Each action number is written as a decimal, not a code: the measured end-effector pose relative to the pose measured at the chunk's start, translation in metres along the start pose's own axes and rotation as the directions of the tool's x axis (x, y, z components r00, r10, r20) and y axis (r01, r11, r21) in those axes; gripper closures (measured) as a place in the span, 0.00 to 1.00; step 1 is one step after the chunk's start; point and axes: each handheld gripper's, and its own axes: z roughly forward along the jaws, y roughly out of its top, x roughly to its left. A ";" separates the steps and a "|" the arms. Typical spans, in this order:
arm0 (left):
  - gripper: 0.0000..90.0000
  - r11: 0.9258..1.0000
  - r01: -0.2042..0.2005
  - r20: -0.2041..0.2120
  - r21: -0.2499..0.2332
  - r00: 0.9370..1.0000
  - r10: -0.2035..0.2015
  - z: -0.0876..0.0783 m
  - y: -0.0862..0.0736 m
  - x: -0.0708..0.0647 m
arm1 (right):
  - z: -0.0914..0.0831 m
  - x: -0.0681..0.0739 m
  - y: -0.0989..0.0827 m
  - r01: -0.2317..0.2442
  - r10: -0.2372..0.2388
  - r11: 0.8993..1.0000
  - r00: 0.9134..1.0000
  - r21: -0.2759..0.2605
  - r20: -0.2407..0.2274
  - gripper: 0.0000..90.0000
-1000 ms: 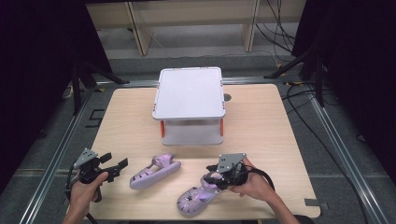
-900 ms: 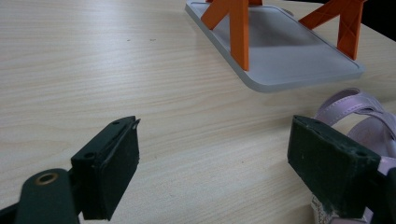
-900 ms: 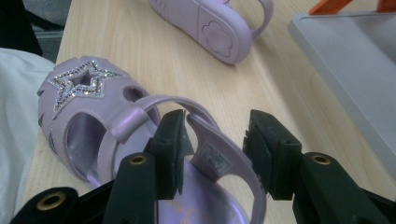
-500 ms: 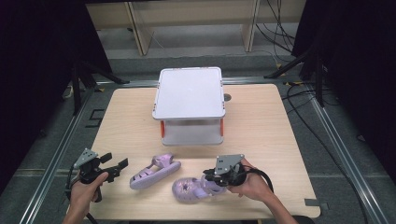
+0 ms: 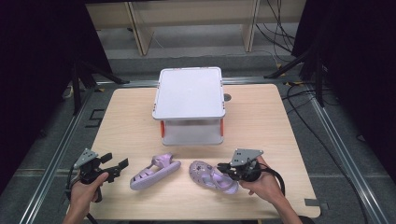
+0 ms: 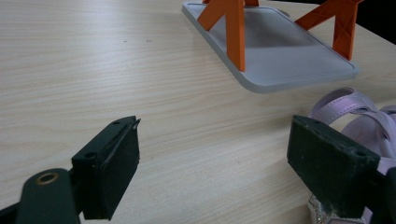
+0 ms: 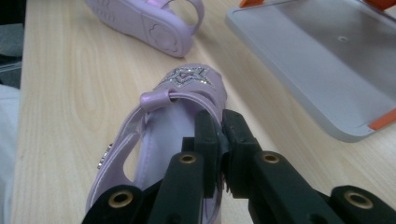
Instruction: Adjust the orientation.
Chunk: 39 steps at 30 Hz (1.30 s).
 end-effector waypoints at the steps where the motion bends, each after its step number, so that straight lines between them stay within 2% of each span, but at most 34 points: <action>1: 0.18 1.000 0.010 0.004 -0.012 1.000 -0.010 0.000 -0.001 -0.002 | -0.001 -0.001 0.001 -0.004 0.004 1.000 1.000 0.002 0.007 0.95; 2: 0.18 1.000 0.010 0.004 -0.012 1.000 -0.010 0.000 -0.001 -0.002 | -0.001 -0.001 0.001 -0.004 0.004 1.000 1.000 0.002 0.007 0.95; 3: 0.18 1.000 0.007 0.004 -0.010 1.000 -0.007 0.000 -0.001 -0.001 | -0.002 -0.001 0.001 -0.036 0.037 0.999 0.999 -0.006 0.031 0.95; 5: 0.18 1.000 0.000 0.002 0.000 1.000 0.000 0.000 0.000 0.000 | -0.002 -0.003 0.000 -0.046 0.046 0.999 0.998 -0.014 0.049 0.95; 7: 0.18 0.999 -0.028 0.030 -0.025 0.999 0.028 0.003 0.000 0.004 | -0.002 -0.006 -0.002 -0.082 0.084 0.996 0.993 -0.027 0.079 0.95; 8: 0.18 1.000 -0.008 0.023 -0.026 1.000 0.008 0.002 0.000 0.002 | -0.002 -0.007 -0.003 -0.109 0.110 0.994 0.990 -0.022 0.088 0.95; 9: 0.18 1.000 -0.010 0.026 -0.030 1.000 0.011 0.002 0.000 0.002 | -0.002 -0.007 -0.004 -0.122 0.123 0.992 0.988 -0.011 0.092 0.95; 12: 0.18 1.000 -0.010 0.025 -0.029 1.000 0.010 0.002 0.000 0.002 | -0.002 -0.005 -0.005 -0.192 0.193 0.981 0.978 -0.018 0.077 0.92; 13: 0.18 1.000 -0.010 0.022 -0.025 1.000 0.010 0.002 0.000 0.003 | -0.002 -0.005 -0.005 -0.192 0.193 0.981 0.978 -0.018 0.077 0.92; 14: 0.18 1.000 0.007 -0.006 0.001 1.000 -0.007 -0.001 0.000 0.001 | -0.003 -0.004 -0.006 -0.211 0.212 0.977 0.975 -0.020 0.059 0.90; 16: 0.18 1.000 0.006 0.000 -0.006 1.000 -0.006 -0.001 0.000 0.001 | -0.003 0.000 -0.008 -0.245 0.245 0.969 0.969 -0.014 0.039 0.87; 19: 0.18 1.000 -0.004 0.001 -0.003 1.000 0.004 0.000 0.000 0.001 | -0.004 0.005 -0.012 -0.258 0.259 0.966 0.966 -0.017 0.028 0.83; 20: 0.18 1.000 0.004 0.000 -0.003 1.000 -0.004 0.000 0.000 0.001 | -0.005 0.007 -0.012 -0.284 0.285 0.959 0.958 -0.014 0.041 0.81; 21: 0.18 1.000 0.006 -0.002 -0.001 1.000 -0.006 -0.001 0.000 0.001 | -0.005 0.007 -0.012 -0.277 0.278 0.961 0.960 -0.026 0.040 0.79; 24: 0.18 1.000 0.006 -0.002 -0.006 1.000 -0.006 -0.001 0.000 0.001 | -0.006 0.014 -0.010 -0.304 0.305 0.951 0.952 -0.048 0.006 0.75; 25: 0.18 1.000 0.010 -0.004 -0.004 1.000 -0.010 -0.001 0.000 0.001 | -0.007 0.015 -0.010 -0.284 0.285 0.958 0.958 -0.040 0.035 0.74; 27: 0.18 1.000 0.016 0.000 -0.013 1.000 -0.016 0.000 -0.001 0.001 | -0.006 0.016 -0.010 -0.290 0.291 0.956 0.956 -0.044 0.036 0.74; 28: 0.18 1.000 -0.009 0.018 -0.018 1.000 0.009 0.001 0.000 0.002 | -0.006 0.016 -0.010 -0.290 0.291 0.956 0.956 -0.044 0.036 0.74; 29: 0.18 1.000 -0.020 0.032 -0.024 0.999 0.021 0.003 0.000 0.003 | -0.007 0.015 -0.010 -0.309 0.310 0.950 0.949 -0.040 0.047 0.80; 30: 0.18 1.000 -0.001 -0.001 0.004 1.000 0.001 0.000 0.000 0.001 | -0.007 0.015 -0.010 -0.309 0.310 0.950 0.949 -0.040 0.047 0.80; 31: 0.18 1.000 -0.010 0.008 -0.003 1.000 0.010 0.001 0.000 0.001 | -0.007 0.015 -0.011 -0.325 0.328 0.944 0.943 -0.051 0.050 0.80; 32: 0.18 1.000 -0.013 0.035 -0.028 0.999 0.014 0.004 0.000 0.002 | -0.007 0.017 -0.010 -0.375 0.377 0.926 0.925 -0.047 0.043 0.80; 33: 0.18 1.000 -0.013 0.033 -0.026 0.999 0.014 0.003 0.000 0.002 | -0.006 0.014 -0.012 -0.358 0.360 0.932 0.932 -0.052 0.041 0.79; 34: 0.18 0.999 -0.016 0.035 -0.029 0.999 0.017 0.004 0.000 0.003 | -0.006 0.016 -0.012 -0.415 0.417 0.908 0.909 -0.050 0.021 0.80; 35: 0.18 1.000 -0.013 0.033 -0.028 0.999 0.014 0.003 0.000 0.002 | -0.005 0.015 -0.015 -0.455 0.455 0.888 0.890 -0.062 -0.017 0.81; 36: 0.18 1.000 -0.014 0.030 -0.028 0.999 0.015 0.003 0.000 0.003 | -0.005 0.015 -0.015 -0.455 0.455 0.888 0.890 -0.062 -0.017 0.81; 37: 0.18 1.000 -0.014 0.031 -0.028 0.999 0.015 0.003 0.000 0.003 | -0.004 0.014 -0.016 -0.468 0.467 0.881 0.884 -0.069 -0.038 0.81; 38: 0.18 1.000 -0.014 0.032 -0.028 0.999 0.015 0.003 0.000 0.003 | -0.003 0.015 -0.016 -0.456 0.455 0.887 0.890 -0.068 -0.033 0.80; 39: 0.18 1.000 -0.014 0.031 -0.027 0.999 0.015 0.003 0.000 0.003 | -0.003 0.015 -0.016 -0.456 0.455 0.887 0.890 -0.068 -0.033 0.80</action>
